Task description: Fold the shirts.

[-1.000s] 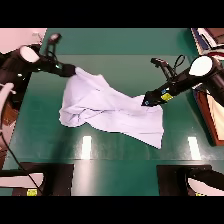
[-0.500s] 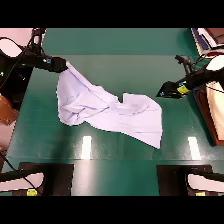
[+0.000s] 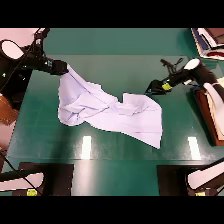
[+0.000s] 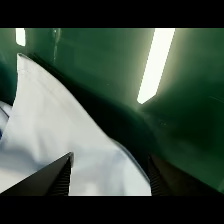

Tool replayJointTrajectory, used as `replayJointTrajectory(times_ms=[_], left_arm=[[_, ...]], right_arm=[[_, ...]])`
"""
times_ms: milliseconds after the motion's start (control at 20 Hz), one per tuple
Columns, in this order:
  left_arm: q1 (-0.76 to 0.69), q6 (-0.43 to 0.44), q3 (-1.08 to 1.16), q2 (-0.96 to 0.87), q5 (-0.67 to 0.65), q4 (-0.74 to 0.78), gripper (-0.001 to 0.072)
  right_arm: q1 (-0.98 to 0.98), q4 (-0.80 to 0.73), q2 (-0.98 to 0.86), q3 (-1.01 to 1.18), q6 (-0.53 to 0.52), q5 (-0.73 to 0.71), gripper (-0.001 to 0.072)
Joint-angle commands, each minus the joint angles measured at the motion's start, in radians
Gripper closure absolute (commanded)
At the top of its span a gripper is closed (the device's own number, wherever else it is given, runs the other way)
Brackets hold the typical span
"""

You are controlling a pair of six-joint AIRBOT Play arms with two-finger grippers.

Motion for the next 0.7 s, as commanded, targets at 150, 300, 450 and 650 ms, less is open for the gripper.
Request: replayJointTrajectory(times_ms=[150,300,450,650], left_arm=[[0.001,0.0,-0.004,-0.002,-0.007,0.0,0.068],[0.001,-0.001,-0.004,0.0,-0.015,-0.001,0.0681],[0.001,-0.009,0.0,0.032,-0.009,0.0,0.0682],[0.001,-0.009,0.023,0.183,0.034,0.021,0.0682]], right_arm=[[0.128,-0.037,-0.14,0.142,-0.02,0.143,0.0182],[0.161,-0.037,-0.139,0.142,-0.027,0.124,0.0248],[0.164,-0.035,-0.119,0.142,-0.027,0.07,0.0695],[0.115,-0.035,0.059,0.143,-0.024,-0.045,0.0696]])
